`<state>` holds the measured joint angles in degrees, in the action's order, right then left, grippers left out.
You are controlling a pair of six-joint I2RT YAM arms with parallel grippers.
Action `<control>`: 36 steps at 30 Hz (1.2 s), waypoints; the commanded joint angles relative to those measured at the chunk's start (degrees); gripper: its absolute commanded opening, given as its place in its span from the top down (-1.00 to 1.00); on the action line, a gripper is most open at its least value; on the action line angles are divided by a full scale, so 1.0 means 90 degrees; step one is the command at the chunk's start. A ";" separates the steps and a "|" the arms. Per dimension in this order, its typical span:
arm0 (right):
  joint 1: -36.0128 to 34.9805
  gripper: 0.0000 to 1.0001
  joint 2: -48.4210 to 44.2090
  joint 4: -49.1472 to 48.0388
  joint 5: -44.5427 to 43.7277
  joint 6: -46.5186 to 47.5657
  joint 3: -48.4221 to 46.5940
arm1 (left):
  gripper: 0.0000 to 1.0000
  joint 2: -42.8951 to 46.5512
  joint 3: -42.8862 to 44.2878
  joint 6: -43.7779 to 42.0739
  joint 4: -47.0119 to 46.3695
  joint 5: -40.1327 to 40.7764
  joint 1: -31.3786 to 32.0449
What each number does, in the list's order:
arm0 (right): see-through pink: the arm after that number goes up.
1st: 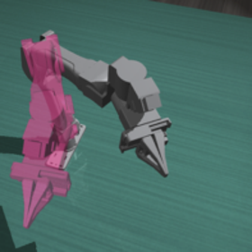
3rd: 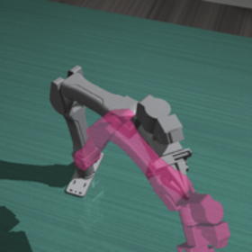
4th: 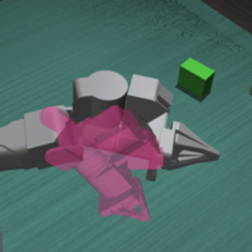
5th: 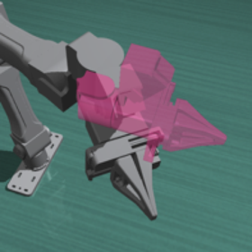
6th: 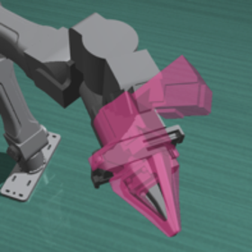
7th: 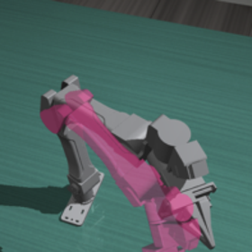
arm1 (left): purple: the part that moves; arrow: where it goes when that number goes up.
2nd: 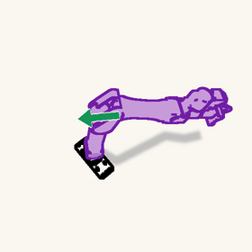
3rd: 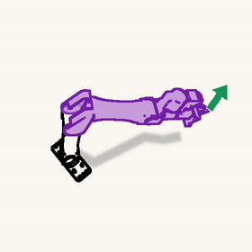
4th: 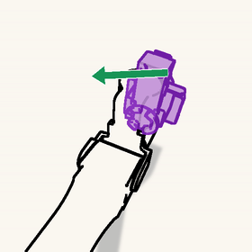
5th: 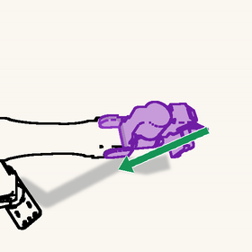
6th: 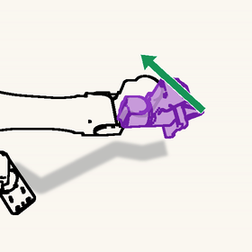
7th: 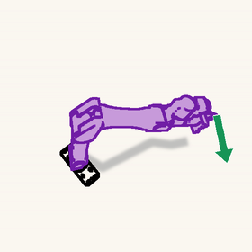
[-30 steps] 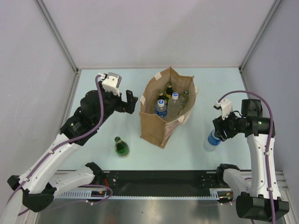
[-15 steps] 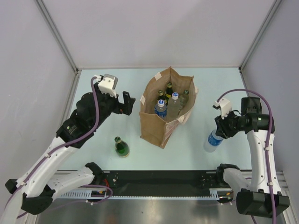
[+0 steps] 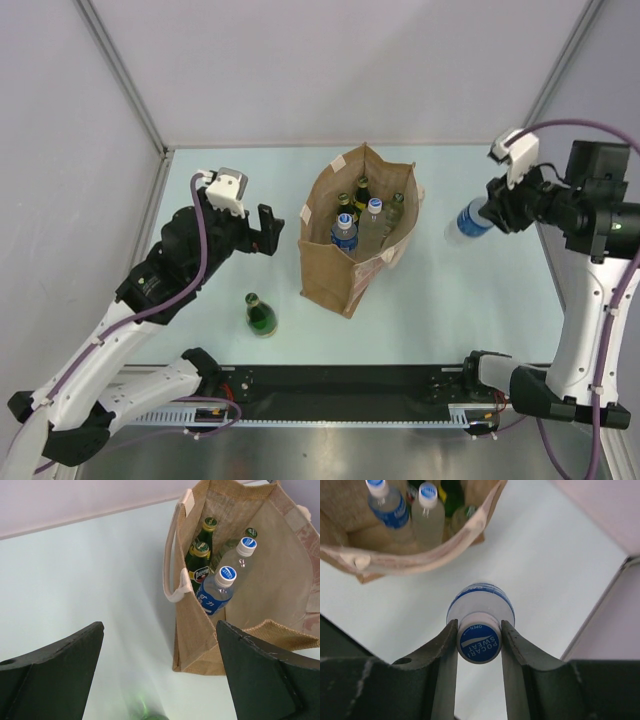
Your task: Place the beverage into the canvas bag
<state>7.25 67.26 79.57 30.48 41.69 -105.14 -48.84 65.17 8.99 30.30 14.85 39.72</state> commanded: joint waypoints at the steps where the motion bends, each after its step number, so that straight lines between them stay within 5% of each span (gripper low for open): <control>1: -0.0024 1.00 0.0474 -0.0452 0.1017 -0.0471 -0.1886 | -1.00 0.0085 -0.0083 0.0202 0.0012 0.0088 -0.0029; 8: -0.1279 1.00 0.1461 -0.1144 0.1126 -0.1214 -0.3482 | -0.99 0.0016 -0.0053 0.0182 0.0021 0.0098 -0.0039; 15: -0.2513 1.00 0.2184 -0.1477 0.1008 -0.1302 -0.4020 | -1.00 0.0231 -0.0190 0.0387 0.0021 0.0098 -0.0039; 27: -0.3022 1.00 0.2779 -0.1634 0.1535 -0.1029 -0.2615 | -1.00 0.0534 -0.0600 0.0963 -0.0232 -0.0429 -0.0039; 36: -0.3198 1.00 0.2829 -0.1897 0.1730 -0.0668 -0.1288 | -0.99 -0.0237 -0.0366 0.1305 -0.0525 -0.1346 -0.0029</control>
<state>-20.36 95.11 69.69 41.25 33.58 -119.39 -48.14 60.12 18.61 28.01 8.27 39.72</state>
